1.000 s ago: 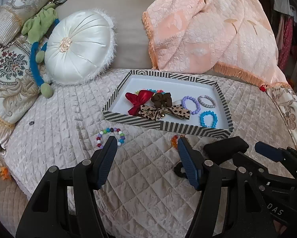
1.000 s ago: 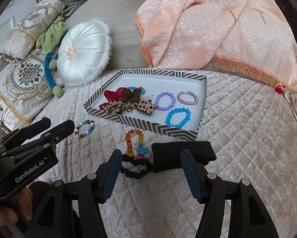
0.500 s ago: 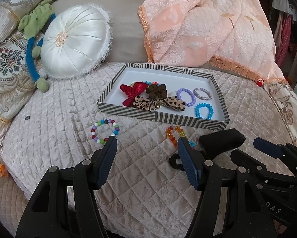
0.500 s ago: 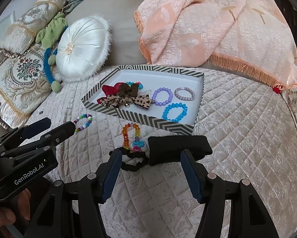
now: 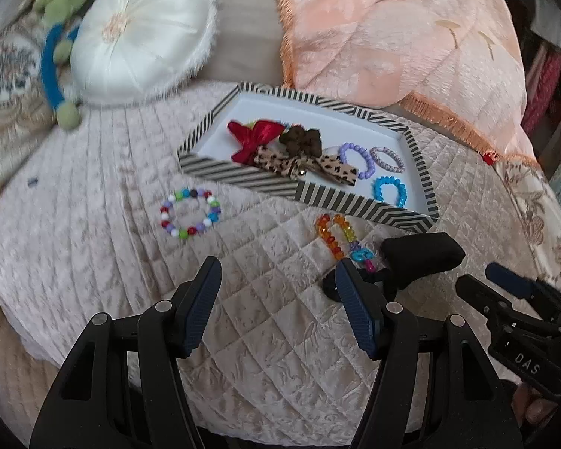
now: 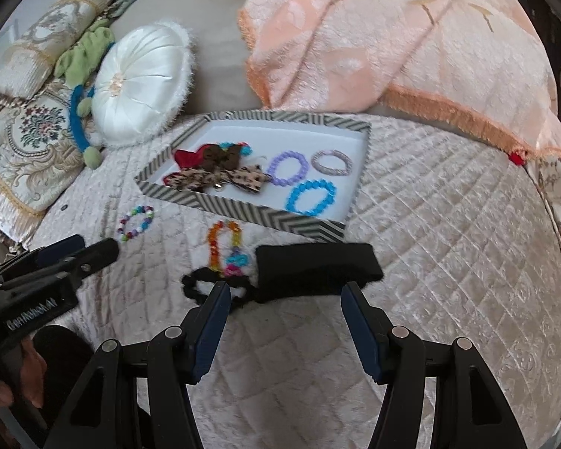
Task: Organize jewelry
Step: 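Grasp the black scrunchie with the left tool while the right grasps the black hair clip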
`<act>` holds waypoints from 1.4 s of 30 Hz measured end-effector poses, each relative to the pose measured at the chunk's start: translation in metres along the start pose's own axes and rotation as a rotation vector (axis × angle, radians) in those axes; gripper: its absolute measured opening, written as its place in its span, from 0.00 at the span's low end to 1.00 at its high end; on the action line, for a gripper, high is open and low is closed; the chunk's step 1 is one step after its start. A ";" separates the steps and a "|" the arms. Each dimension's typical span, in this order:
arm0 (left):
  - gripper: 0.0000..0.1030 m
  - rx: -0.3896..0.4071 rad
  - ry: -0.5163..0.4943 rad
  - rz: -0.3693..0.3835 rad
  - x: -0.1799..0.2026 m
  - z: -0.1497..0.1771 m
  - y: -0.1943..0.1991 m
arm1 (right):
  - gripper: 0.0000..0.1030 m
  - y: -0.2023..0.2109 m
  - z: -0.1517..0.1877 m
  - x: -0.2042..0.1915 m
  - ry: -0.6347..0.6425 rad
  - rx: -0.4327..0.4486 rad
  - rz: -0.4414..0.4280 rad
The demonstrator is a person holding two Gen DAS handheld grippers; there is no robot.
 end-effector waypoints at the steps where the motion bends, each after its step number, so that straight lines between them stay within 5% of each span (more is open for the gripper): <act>1: 0.62 -0.012 0.018 0.015 -0.003 0.001 -0.003 | 0.57 -0.002 0.001 0.005 -0.011 -0.006 0.002; 6: 0.62 -0.050 0.012 0.049 0.002 0.005 -0.015 | 0.57 -0.011 0.008 0.028 -0.057 -0.038 0.011; 16: 0.62 -0.130 -0.161 0.035 0.033 0.015 -0.053 | 0.57 -0.030 0.010 0.059 -0.124 -0.066 -0.004; 28: 0.59 -0.184 -0.187 0.092 0.042 0.010 -0.087 | 0.66 -0.070 -0.015 0.079 -0.251 -0.095 -0.134; 29: 0.45 -0.183 -0.188 0.099 0.043 0.010 -0.087 | 0.65 -0.075 -0.016 0.079 -0.262 -0.099 -0.157; 31: 0.26 -0.186 -0.210 0.084 0.045 0.012 -0.091 | 0.41 -0.079 -0.016 0.079 -0.277 -0.078 -0.192; 34: 0.10 -0.178 -0.201 0.093 0.044 0.011 -0.089 | 0.29 -0.082 -0.015 0.074 -0.257 -0.073 -0.186; 36: 0.09 -0.179 -0.182 0.110 0.041 0.010 -0.087 | 0.15 -0.077 -0.015 0.072 -0.237 -0.062 -0.188; 42: 0.07 -0.145 -0.160 0.145 0.037 0.004 -0.060 | 0.11 -0.049 -0.022 0.069 -0.225 0.000 -0.237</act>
Point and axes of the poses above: each gripper's, at about its wrist camera, not at the fingertips, and y roughly against the way its jaws point, x to its right, z to its underside, the point moved 3 cm from there along -y, roughly the way its jaws point, and after that the axes turned 4 degrees about -x, right-handed, at the moved point
